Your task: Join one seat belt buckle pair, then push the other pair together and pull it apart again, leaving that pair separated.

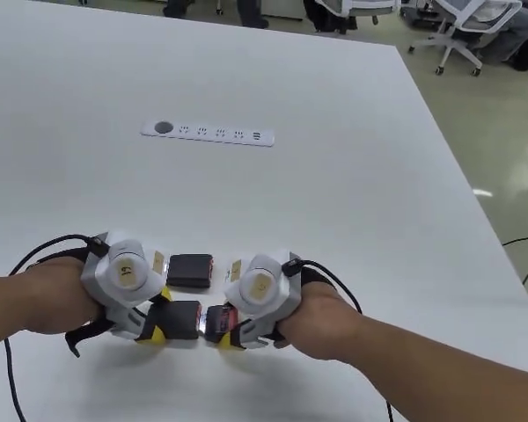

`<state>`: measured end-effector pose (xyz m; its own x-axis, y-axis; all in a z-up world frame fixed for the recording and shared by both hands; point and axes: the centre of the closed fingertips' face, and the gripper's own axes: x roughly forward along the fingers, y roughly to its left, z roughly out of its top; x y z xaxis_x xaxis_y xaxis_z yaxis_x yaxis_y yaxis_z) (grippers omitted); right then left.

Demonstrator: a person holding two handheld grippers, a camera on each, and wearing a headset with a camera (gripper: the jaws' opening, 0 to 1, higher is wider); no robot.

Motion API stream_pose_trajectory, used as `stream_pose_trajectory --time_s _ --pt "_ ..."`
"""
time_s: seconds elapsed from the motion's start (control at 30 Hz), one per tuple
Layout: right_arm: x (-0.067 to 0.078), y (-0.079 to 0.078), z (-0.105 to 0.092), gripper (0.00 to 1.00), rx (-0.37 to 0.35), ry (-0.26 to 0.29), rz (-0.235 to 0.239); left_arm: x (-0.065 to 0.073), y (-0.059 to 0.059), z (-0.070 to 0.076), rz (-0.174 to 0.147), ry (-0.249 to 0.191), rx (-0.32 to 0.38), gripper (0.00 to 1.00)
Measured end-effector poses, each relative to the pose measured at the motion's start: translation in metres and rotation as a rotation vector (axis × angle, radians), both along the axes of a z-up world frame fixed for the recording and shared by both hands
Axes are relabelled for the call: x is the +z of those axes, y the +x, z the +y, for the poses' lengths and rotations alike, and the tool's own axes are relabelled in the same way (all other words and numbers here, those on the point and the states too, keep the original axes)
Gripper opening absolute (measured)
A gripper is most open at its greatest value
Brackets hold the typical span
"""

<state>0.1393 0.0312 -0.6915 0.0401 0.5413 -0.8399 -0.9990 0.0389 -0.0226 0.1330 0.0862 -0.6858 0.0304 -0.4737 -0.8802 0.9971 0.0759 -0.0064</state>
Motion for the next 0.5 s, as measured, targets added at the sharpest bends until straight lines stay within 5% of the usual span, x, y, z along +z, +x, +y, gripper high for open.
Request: stream_pose_trajectory --time_s 0.5 --pt "0.0048 -0.0018 -0.0011 0.32 -0.025 0.003 0.008 0.0039 -0.0016 -0.0006 0.006 0.001 0.007 0.32"
